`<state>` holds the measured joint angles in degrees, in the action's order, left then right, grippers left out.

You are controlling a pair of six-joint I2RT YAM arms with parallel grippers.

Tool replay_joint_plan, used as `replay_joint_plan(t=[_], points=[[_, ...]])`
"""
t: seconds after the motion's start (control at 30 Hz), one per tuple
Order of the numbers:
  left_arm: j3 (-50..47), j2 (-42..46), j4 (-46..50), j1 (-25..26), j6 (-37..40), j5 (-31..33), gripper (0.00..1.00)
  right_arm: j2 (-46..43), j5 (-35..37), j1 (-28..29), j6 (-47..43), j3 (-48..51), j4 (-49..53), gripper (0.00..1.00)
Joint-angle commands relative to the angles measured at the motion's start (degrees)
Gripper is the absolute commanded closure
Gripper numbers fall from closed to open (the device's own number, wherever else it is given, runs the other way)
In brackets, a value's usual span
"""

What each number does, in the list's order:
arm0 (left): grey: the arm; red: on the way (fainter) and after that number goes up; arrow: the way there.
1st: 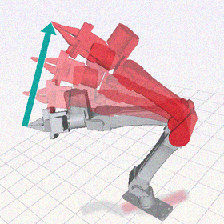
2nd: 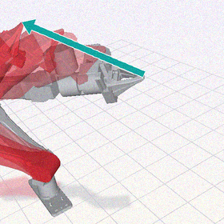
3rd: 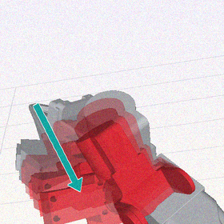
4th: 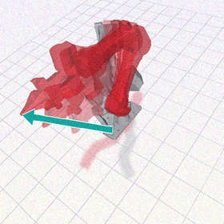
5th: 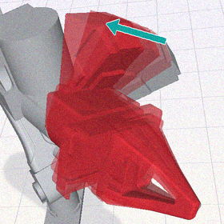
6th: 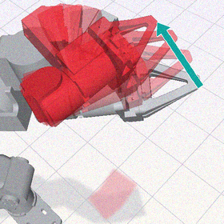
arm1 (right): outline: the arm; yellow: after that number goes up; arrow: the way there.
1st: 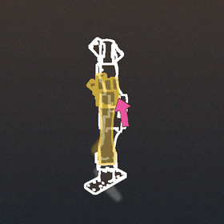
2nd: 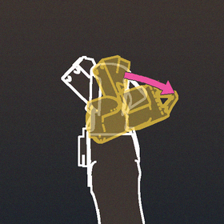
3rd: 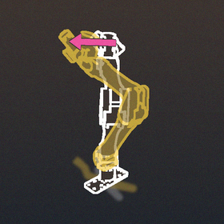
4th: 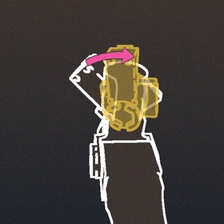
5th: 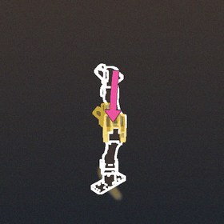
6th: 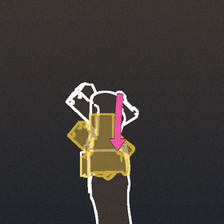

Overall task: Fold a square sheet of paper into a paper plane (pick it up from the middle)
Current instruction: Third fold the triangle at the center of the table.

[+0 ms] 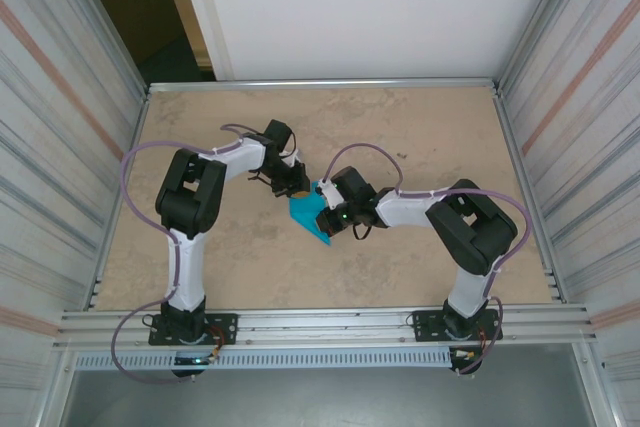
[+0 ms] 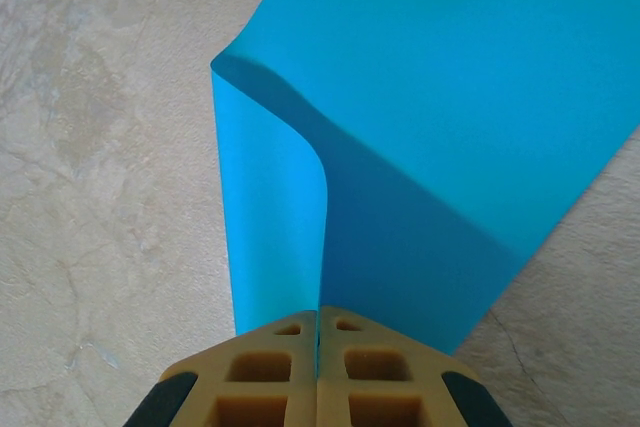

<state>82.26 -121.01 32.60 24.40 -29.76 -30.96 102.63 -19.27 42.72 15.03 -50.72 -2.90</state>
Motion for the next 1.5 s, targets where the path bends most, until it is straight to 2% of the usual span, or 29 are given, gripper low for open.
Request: replay_joint_plan(t=[0.0,0.5,0.83,1.23,1.47], points=[[-0.2,-3.1,2.6,0.8,1.1,1.7,0.88,0.8,0.8,-0.3,0.9,-1.4,1.1,0.97],[0.3,-2.1,2.4,0.8,0.3,1.4,0.87,0.8,-1.6,-0.3,1.7,-1.4,2.6,0.96],[-0.5,4.8,-2.0,-0.3,-3.5,0.8,0.81,1.6,-0.9,-0.3,2.4,-1.2,2.6,0.96],[-16.2,18.2,-12.1,-3.3,-11.8,0.3,0.77,2.7,-0.6,-0.6,2.7,-2.6,4.2,0.96],[-32.3,27.6,-27.6,-2.7,-22.8,-2.2,0.76,4.0,-1.3,-0.8,4.7,-4.3,6.4,0.96]])
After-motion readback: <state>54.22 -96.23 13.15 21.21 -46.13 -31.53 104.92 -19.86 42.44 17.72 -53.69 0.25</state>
